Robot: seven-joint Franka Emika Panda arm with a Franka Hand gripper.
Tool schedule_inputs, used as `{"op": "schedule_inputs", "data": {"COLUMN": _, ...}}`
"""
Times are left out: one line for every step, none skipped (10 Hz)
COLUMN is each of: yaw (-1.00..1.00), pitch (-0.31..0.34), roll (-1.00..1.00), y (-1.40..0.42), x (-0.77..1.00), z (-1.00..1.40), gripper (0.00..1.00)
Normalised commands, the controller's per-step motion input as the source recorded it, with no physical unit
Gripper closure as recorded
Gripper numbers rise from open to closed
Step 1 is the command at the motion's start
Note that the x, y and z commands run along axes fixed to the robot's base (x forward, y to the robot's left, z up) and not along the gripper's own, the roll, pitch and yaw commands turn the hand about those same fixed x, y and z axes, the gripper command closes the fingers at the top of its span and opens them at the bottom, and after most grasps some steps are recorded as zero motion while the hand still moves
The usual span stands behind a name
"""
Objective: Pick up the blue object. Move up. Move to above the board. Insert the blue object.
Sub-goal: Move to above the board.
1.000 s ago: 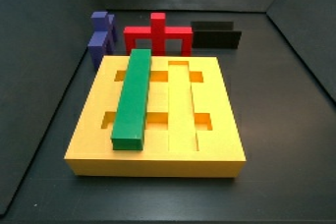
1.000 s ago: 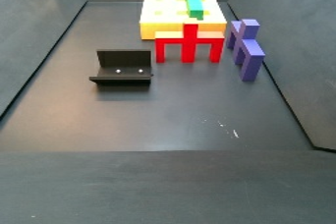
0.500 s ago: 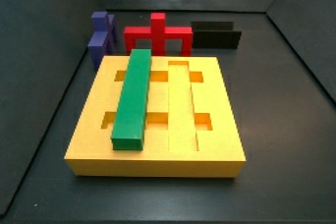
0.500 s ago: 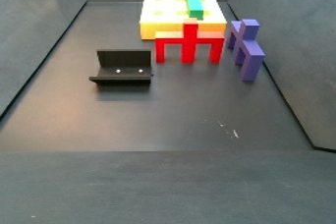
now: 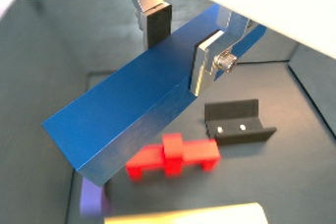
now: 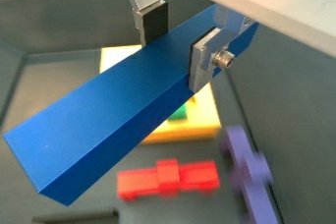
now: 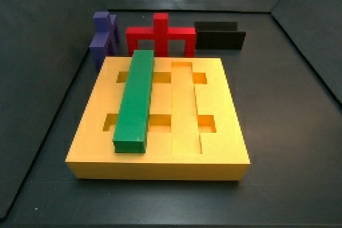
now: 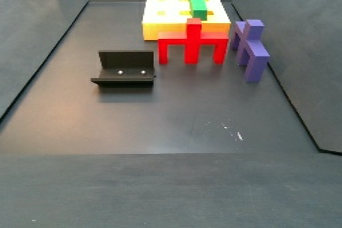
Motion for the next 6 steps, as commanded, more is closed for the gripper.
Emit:
{"op": "schedule_inputs", "data": {"yaw": 1.00, "pitch": 0.082, "roll": 0.01, "y": -1.40, "x": 0.21, "z": 0.16, "gripper": 1.00}}
{"op": "schedule_inputs", "data": {"yaw": 1.00, "pitch": 0.093, "roll": 0.02, "y": -1.40, "x": 0.23, "z": 0.16, "gripper": 1.00}}
{"op": "schedule_inputs", "data": {"yaw": 1.00, "pitch": 0.117, "roll": 0.01, "y": -1.40, "x": 0.28, "z": 0.18, "gripper": 1.00}}
{"op": "schedule_inputs", "data": {"yaw": 1.00, "pitch": 0.132, "roll": 0.02, "y": -0.98, "x": 0.21, "z": 0.13, "gripper": 1.00}}
{"op": "schedule_inputs", "data": {"yaw": 1.00, "pitch": 0.149, "roll": 0.03, "y": -0.51, "x": 0.14, "z": 0.08, "gripper": 1.00}}
{"op": "schedule_inputs", "data": {"yaw": 1.00, "pitch": 0.154, "roll": 0.03, "y": -0.34, "x": 0.12, "z": 0.06, "gripper": 1.00}}
